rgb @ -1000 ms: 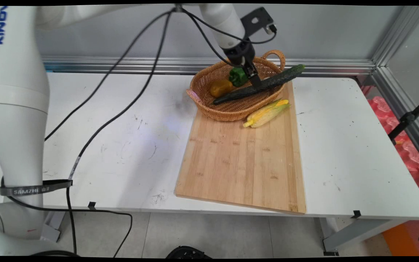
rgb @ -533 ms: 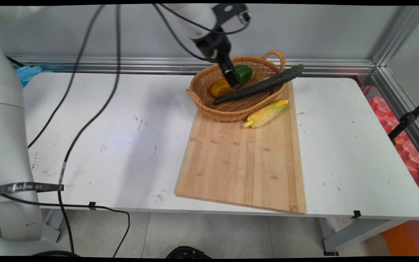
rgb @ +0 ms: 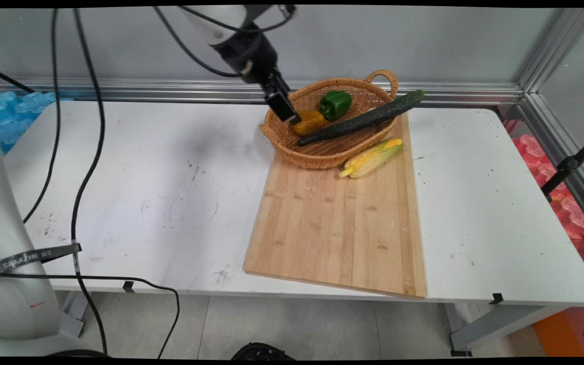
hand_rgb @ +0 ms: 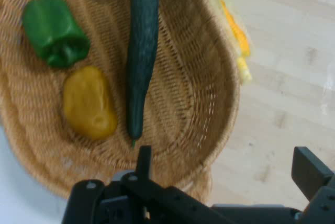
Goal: Pick up the potato from the vegetable basket
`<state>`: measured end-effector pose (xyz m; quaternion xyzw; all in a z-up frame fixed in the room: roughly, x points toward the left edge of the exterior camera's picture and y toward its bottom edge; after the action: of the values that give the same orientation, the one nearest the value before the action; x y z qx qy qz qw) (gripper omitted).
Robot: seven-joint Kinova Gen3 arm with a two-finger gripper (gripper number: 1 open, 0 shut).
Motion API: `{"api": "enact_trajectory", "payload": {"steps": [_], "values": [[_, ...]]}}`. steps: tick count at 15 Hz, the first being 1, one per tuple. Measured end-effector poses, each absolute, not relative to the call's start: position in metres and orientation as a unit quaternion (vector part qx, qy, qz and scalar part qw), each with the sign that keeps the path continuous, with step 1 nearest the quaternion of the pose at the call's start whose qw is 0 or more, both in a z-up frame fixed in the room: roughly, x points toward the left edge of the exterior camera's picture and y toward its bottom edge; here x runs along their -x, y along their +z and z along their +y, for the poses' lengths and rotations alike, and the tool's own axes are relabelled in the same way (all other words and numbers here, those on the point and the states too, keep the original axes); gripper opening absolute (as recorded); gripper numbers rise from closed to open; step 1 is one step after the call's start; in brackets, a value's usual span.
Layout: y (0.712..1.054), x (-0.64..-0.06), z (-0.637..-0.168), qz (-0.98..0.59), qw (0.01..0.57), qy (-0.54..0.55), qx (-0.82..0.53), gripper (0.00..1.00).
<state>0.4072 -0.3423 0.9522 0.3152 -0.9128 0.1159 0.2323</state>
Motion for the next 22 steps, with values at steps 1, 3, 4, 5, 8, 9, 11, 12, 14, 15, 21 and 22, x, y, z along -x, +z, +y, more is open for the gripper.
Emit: {"api": "enact_trajectory", "payload": {"steps": [1, 3, 4, 5, 8, 9, 11, 12, 14, 15, 21, 22], "values": [[0.954, -0.414, -0.337, -0.909, 0.234, 0.117, -0.325, 1.00], [0.956, -0.425, -0.330, -0.903, 0.235, 0.118, -0.339, 1.00], [0.957, -0.429, -0.327, -0.901, 0.236, 0.119, -0.344, 1.00], [0.958, -0.435, -0.324, -0.898, 0.236, 0.121, -0.352, 1.00], [0.957, -0.451, -0.321, -0.884, 0.243, 0.132, -0.376, 1.00], [0.955, -0.455, -0.323, -0.879, 0.247, 0.136, -0.384, 1.00], [0.950, -0.458, -0.330, -0.872, 0.252, 0.143, -0.394, 1.00], [0.945, -0.458, -0.335, -0.869, 0.253, 0.148, -0.399, 1.00], [0.935, -0.458, -0.349, -0.864, 0.253, 0.155, -0.407, 1.00], [0.931, -0.457, -0.354, -0.863, 0.253, 0.158, -0.409, 1.00], [0.892, -0.446, -0.403, -0.856, 0.248, 0.169, -0.420, 1.00], [0.886, -0.444, -0.408, -0.856, 0.246, 0.170, -0.421, 1.00]]}}
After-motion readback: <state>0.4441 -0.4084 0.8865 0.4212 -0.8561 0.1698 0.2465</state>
